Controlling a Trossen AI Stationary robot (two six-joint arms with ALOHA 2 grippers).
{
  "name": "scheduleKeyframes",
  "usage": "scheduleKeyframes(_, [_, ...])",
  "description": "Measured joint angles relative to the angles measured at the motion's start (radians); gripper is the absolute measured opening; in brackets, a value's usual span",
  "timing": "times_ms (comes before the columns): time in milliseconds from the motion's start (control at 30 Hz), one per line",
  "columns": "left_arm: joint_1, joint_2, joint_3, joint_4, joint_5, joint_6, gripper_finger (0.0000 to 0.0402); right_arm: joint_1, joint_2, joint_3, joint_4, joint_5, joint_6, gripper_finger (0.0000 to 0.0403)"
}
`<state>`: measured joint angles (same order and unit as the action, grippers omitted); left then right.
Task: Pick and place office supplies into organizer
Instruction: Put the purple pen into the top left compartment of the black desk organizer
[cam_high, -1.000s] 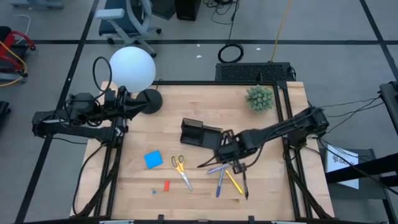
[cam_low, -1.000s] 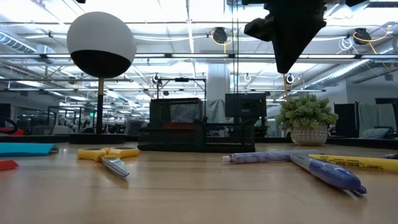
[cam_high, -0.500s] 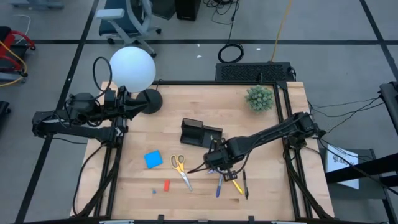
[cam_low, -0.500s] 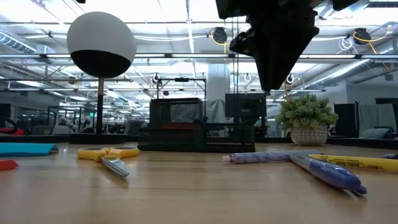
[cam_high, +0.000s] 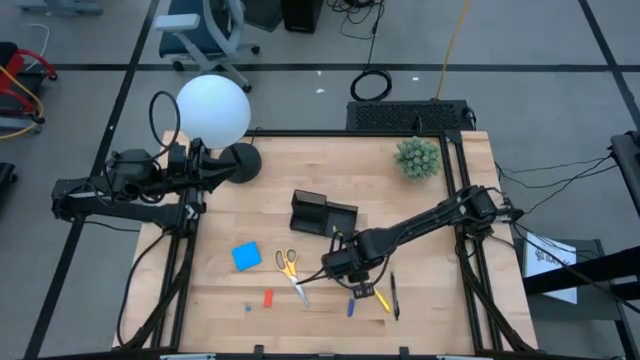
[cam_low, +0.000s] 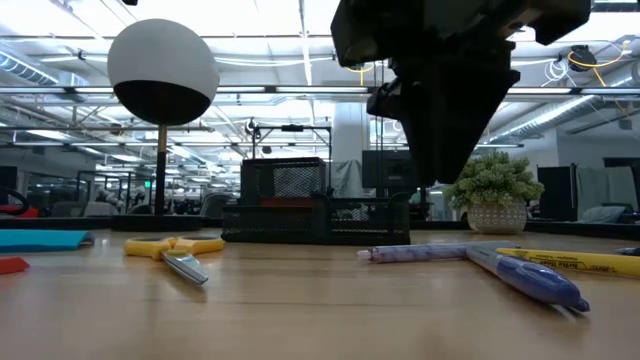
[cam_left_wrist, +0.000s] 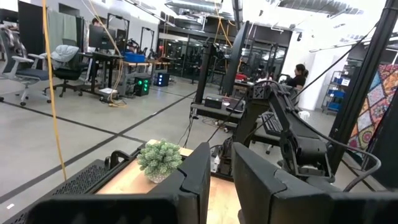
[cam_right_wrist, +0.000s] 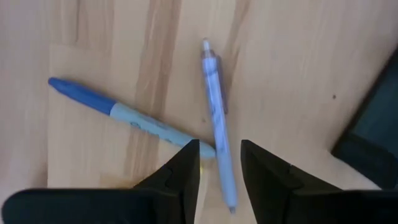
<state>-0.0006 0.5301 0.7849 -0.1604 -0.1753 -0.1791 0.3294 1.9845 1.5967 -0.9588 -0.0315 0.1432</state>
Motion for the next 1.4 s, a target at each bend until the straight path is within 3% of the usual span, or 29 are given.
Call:
scheduleKeyframes(1067, [0.0,0.0,0.0,0.0,0.0,0.0,0.0072,0.0,0.105,-0.001,0.069,-0.001,-0.026,0.0114])
scheduleKeyframes(1400, [0.0,0.0,0.0,0.0,0.0,0.0,0.0072,0.0,0.108,-0.001,-0.042,0.002,-0.054,0.0114])
